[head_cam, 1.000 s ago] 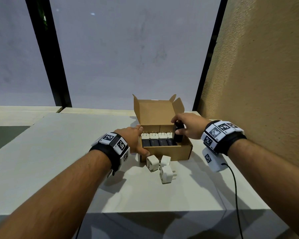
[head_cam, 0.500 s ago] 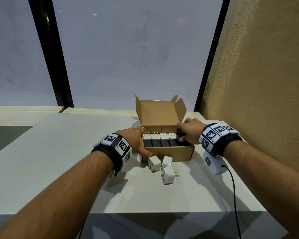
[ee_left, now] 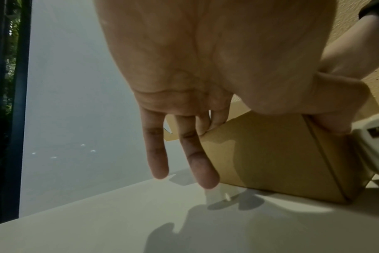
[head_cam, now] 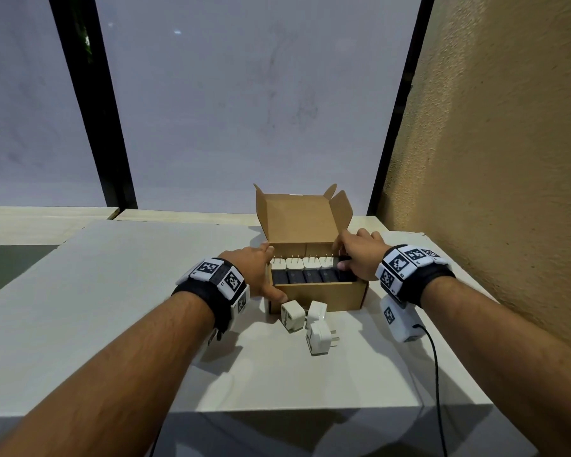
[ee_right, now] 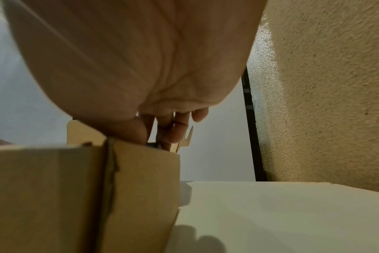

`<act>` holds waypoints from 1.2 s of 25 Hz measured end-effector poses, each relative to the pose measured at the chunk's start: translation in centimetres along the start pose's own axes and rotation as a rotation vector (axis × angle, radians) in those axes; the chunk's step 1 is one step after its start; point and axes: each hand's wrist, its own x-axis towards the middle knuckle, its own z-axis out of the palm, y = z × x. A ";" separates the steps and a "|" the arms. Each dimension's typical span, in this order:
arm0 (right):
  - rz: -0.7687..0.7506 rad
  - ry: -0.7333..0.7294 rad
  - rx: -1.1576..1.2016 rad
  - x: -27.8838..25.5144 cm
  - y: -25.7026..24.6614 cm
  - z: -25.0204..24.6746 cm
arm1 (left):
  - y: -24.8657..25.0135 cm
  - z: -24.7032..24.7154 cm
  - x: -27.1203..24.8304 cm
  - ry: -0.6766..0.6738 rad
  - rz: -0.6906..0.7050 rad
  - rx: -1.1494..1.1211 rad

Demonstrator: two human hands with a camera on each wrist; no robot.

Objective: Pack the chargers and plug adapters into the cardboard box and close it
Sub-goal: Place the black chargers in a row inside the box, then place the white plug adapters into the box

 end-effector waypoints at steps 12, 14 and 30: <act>-0.150 0.005 -0.157 -0.2 0.9 1.6 | -0.1 0.2 0.2 0.011 0.016 -0.008; -0.157 0.008 -0.164 -0.2 0.9 1.8 | -0.1 0.3 0.2 0.011 0.013 -0.009; -0.534 0.001 0.053 -7.9 -3.2 -0.2 | -0.1 0.3 0.3 0.028 0.027 0.023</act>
